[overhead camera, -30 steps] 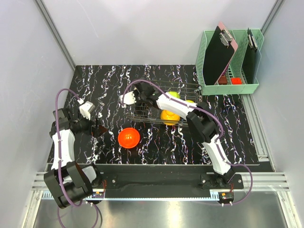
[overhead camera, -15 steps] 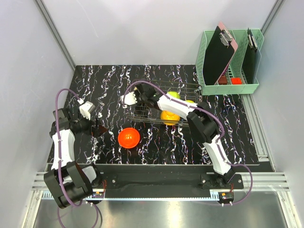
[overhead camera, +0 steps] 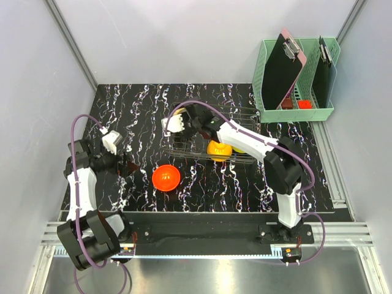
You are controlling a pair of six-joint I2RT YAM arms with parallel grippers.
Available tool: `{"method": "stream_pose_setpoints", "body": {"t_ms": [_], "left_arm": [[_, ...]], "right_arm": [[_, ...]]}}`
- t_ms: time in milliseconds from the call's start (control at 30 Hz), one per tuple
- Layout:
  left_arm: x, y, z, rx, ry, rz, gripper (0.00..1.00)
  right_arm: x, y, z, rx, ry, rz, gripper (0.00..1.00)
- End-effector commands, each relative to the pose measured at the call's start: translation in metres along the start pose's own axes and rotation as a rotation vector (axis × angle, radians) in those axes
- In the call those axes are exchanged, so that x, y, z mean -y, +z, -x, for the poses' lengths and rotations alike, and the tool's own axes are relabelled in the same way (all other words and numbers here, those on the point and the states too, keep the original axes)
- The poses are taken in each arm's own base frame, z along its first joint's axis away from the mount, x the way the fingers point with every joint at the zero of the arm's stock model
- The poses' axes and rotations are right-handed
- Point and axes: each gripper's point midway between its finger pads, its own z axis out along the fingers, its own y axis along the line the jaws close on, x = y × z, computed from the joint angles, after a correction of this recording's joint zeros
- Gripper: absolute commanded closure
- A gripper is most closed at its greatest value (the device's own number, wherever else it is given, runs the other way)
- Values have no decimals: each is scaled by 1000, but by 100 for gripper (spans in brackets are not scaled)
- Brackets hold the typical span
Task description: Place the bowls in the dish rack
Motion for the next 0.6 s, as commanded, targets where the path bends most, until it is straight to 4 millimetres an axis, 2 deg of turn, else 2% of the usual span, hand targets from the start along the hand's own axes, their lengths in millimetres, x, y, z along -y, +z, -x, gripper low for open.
{"method": "stream_pose_setpoints", "body": {"t_ms": [0, 133, 200, 367, 567], "left_arm": [[5, -5, 21, 60, 40, -23, 1], [4, -7, 24, 66, 52, -15, 1], [3, -8, 23, 62, 62, -6, 1], [2, -8, 22, 56, 65, -1, 1], [-2, -6, 21, 44, 59, -3, 1]], "right_arm": [[21, -15, -2, -6, 41, -59, 0], [31, 2, 4, 19, 2, -114, 0], [29, 16, 8, 37, -11, -119, 1], [35, 43, 21, 85, -33, -145, 10], [24, 66, 25, 122, -72, -118, 18]]}}
